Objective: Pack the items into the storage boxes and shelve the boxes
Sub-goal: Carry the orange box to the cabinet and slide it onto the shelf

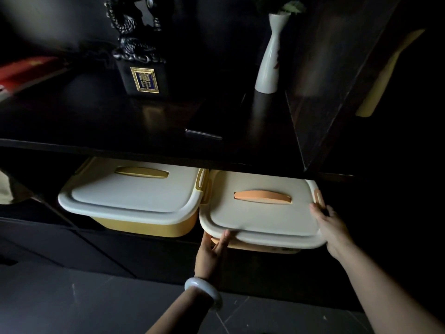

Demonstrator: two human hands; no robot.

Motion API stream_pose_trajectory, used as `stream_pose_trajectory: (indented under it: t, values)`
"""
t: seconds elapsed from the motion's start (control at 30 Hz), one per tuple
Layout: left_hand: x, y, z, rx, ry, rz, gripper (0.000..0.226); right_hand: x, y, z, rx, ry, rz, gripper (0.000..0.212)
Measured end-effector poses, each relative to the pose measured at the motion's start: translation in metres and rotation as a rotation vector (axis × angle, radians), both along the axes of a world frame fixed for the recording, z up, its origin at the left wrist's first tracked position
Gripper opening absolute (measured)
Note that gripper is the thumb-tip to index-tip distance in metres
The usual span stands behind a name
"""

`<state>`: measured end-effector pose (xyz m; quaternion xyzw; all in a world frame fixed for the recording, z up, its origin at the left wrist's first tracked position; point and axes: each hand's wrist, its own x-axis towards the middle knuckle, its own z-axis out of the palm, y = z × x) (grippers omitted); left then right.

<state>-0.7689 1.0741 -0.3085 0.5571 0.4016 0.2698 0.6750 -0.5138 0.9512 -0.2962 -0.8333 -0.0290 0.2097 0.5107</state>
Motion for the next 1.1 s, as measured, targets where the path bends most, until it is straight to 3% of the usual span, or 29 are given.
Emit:
stream_pose_trajectory:
  t: [0.5, 0.83, 0.97, 1.1]
  values:
    - [0.014, 0.01, -0.003, -0.02, 0.013, 0.034, 0.061, -0.003, 0.008, -0.001, 0.055, -0.063, -0.058, 0.044]
    - [0.015, 0.009, 0.006, -0.136, 0.095, 0.062, 0.077, 0.002, 0.001, 0.001, 0.098, -0.042, 0.031, 0.046]
    - [0.022, 0.008, 0.014, -0.249, 0.103, 0.103, 0.052, 0.006, 0.001, 0.001, 0.079, -0.04, 0.06, 0.052]
    - [0.026, 0.006, 0.025, -0.452, -0.068, 0.165, 0.038, 0.008, 0.002, 0.0, 0.082, -0.019, 0.061, 0.054]
